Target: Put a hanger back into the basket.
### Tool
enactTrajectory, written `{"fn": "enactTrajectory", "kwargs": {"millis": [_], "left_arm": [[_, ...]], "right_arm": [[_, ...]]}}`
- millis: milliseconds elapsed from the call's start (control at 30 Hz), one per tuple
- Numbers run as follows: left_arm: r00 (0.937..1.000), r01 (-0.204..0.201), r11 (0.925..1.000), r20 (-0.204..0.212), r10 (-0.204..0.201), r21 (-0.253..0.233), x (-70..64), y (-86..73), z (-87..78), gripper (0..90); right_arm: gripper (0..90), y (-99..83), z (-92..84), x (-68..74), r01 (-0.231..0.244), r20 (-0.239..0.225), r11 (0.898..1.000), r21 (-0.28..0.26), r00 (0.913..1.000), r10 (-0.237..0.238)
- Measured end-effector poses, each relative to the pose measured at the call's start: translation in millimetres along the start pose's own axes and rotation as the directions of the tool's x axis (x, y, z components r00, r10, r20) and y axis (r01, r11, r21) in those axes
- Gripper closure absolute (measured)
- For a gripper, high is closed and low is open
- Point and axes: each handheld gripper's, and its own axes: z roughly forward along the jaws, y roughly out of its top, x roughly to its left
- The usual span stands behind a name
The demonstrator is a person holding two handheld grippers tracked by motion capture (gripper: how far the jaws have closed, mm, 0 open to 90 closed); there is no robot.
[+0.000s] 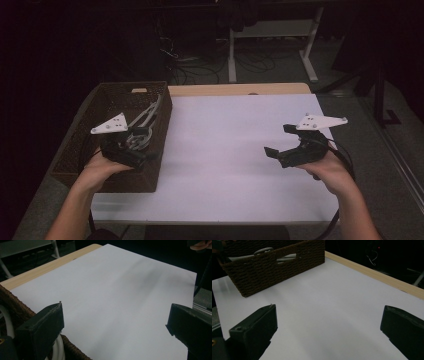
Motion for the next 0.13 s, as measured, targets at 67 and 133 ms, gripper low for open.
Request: {"fn": "enactTrajectory", "kwargs": {"millis": [67,133], "left_arm": [[1.0,-0.001,1.0,0.004,0.001,0.0,0.7,-1.0,-0.3,0.7],[1.0,0.005,1.0,0.006,-0.005,-0.008,0.5,-1.5,-1.3,0.7]], "right_arm": [[0.5,-0.7,0.2,-0.6,0.001,0.0,1.0,0.002,1.0,-0.001],[0.5,-1.9,0.6,-0.8,-0.003,0.0,1.0,0.001,1.0,0.003]]}}
